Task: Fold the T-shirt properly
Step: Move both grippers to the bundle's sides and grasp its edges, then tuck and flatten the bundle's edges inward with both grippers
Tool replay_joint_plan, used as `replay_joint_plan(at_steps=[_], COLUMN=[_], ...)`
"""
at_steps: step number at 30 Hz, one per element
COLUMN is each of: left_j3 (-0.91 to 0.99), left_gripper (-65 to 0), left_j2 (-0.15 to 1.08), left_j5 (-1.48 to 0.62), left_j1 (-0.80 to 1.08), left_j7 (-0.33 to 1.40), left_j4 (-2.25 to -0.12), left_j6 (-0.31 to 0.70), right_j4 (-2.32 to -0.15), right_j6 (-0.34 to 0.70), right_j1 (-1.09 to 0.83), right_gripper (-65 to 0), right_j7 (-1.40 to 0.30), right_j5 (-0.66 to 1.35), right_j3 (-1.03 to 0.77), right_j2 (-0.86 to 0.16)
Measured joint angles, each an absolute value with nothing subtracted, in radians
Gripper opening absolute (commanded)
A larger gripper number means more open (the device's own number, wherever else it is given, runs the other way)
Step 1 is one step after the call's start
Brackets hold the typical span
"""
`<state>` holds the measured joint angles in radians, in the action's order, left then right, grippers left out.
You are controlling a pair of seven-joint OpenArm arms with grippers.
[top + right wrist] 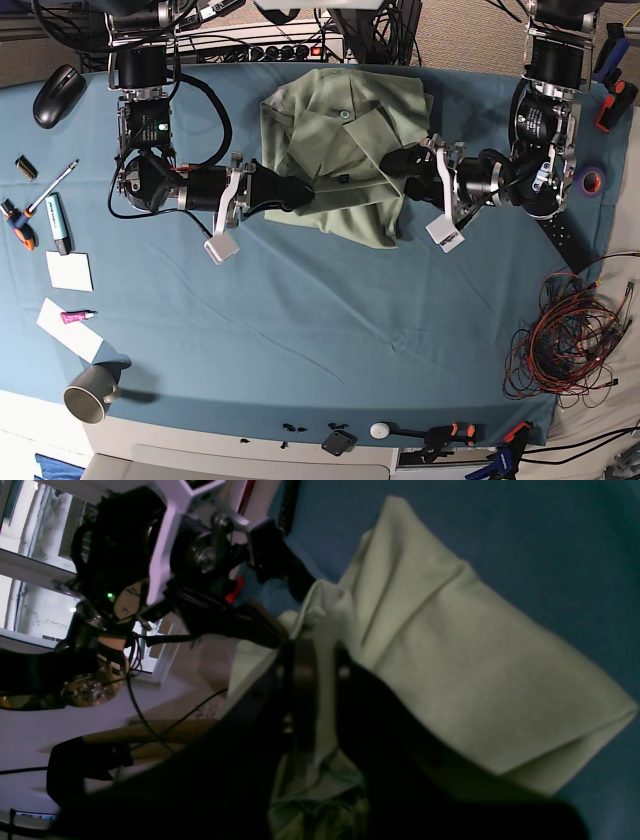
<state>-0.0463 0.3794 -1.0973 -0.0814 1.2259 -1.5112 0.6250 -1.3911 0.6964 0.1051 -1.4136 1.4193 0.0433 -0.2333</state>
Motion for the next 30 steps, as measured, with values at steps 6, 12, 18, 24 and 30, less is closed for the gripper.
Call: replay_joint_plan(at_steps=[6,12,18,24,30], left_j3=[-0.047,-0.046,-0.047,-0.051,-0.051], left_gripper=[-59.1,-65.0,-65.0,-65.0,-65.0], left_j2=[0.379,0.379,0.375,0.339,0.306], left_j5=[-1.137,-1.172,-1.183,-1.199,-1.157], left_j1=[-0.081,-0.084,-0.121,-0.133,-0.133], left_j7=[1.226,1.227,1.225,1.203,1.174], left_j4=[-1.511,-1.511,-1.510,-1.511,-1.512], left_j6=[0.626,0.638,0.642,0.646,0.646], right_j4=[-1.391,-1.391,-1.391,-1.391,-1.391], right_j6=[0.696,0.696,0.697,0.697,0.697], right_j1=[0.105,0.105,0.105,0.104,0.102], right_gripper=[-65.0,-65.0,-65.0,-65.0,-65.0], right_j7=[-1.414,-1.413,-1.414,-1.429,-1.436], right_j5=[1.419,1.397,1.390,1.397,1.404], right_j3=[0.042,0.041,-0.044,-0.191,-0.236], right_j2=[-0.233,-0.233,-0.232,-0.226,-0.226])
